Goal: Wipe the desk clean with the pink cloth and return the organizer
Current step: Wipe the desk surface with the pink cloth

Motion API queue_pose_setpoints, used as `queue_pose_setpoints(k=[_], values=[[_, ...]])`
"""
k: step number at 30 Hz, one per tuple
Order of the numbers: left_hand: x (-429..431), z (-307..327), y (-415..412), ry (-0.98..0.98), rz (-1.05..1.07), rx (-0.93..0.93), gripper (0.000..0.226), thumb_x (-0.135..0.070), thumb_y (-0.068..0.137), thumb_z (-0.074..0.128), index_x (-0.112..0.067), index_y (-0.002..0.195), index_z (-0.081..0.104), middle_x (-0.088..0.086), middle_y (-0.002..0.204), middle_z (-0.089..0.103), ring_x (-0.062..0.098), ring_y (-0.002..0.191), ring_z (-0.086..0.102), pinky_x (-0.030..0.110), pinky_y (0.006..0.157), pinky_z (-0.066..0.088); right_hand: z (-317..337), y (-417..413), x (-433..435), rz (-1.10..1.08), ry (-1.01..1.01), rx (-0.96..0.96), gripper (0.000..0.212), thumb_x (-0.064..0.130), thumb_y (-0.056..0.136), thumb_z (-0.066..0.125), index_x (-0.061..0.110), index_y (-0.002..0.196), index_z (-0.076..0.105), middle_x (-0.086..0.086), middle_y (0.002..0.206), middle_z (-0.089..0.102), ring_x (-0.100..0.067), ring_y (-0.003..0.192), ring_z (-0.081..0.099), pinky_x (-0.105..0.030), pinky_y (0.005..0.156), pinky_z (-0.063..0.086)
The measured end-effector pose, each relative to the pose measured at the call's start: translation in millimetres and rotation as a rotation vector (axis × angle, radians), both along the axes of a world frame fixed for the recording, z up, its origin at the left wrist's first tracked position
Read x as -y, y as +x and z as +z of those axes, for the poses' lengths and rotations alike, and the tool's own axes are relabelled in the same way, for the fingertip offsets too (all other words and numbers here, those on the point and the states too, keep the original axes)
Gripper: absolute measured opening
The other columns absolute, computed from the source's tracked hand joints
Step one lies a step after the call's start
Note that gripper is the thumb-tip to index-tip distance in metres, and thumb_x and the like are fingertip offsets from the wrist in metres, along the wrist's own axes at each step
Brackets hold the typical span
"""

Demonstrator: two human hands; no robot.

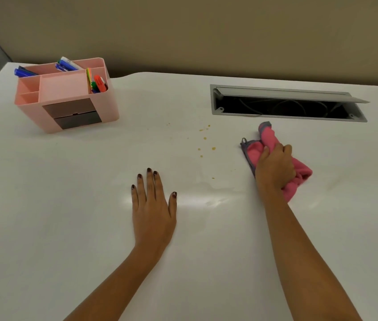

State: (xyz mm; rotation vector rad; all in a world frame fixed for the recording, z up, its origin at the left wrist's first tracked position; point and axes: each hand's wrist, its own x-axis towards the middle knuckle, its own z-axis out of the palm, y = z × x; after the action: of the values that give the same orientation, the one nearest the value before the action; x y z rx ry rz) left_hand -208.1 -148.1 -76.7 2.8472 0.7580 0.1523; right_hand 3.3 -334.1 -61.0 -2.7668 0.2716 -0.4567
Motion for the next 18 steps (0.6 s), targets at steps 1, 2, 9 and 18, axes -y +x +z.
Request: queue_pose_setpoints(k=[1, 2, 9, 18], values=[[0, 0, 0, 0.002, 0.001, -0.001, 0.067, -0.045, 0.097, 0.015, -0.003, 0.15, 0.016, 0.014, 0.159, 0.013, 0.033, 0.148, 0.009, 0.046, 0.121, 0.012, 0, 5, -8, 0.026, 0.001, -0.003, 0.032, 0.03, 0.097, 0.044, 0.003, 0.11, 0.055, -0.014, 0.106, 0.054, -0.034, 0.08, 0.059, -0.035, 0.062, 0.035], [0, 0, 0, 0.004, 0.0, 0.001, 0.066, -0.045, 0.098, 0.016, -0.003, 0.149, 0.017, 0.015, 0.159, 0.014, 0.033, 0.148, 0.01, 0.046, 0.121, 0.013, 1, 9, -15, 0.053, 0.003, -0.008, 0.032, 0.031, 0.097, 0.043, 0.004, 0.111, 0.055, -0.013, 0.107, 0.054, -0.033, 0.081, 0.059, -0.035, 0.061, 0.035], [0, 2, 0, -0.007, 0.003, 0.009, 0.066, -0.045, 0.097, 0.017, -0.003, 0.149, 0.021, 0.015, 0.158, 0.019, 0.033, 0.147, 0.014, 0.047, 0.12, 0.016, 8, 9, -87, 0.354, -0.016, -0.082, 0.032, 0.031, 0.096, 0.043, 0.009, 0.116, 0.054, -0.009, 0.114, 0.053, -0.029, 0.078, 0.059, -0.035, 0.059, 0.041], [-1, 4, 0, -0.023, 0.006, 0.019, 0.068, -0.046, 0.096, 0.01, -0.003, 0.148, 0.023, 0.014, 0.157, 0.021, 0.032, 0.146, 0.016, 0.044, 0.12, 0.015, 4, -58, -84, 0.87, 0.064, -0.083, 0.029, 0.035, 0.095, 0.047, 0.022, 0.119, 0.057, 0.003, 0.115, 0.056, -0.017, 0.074, 0.059, -0.026, 0.057, 0.038]])
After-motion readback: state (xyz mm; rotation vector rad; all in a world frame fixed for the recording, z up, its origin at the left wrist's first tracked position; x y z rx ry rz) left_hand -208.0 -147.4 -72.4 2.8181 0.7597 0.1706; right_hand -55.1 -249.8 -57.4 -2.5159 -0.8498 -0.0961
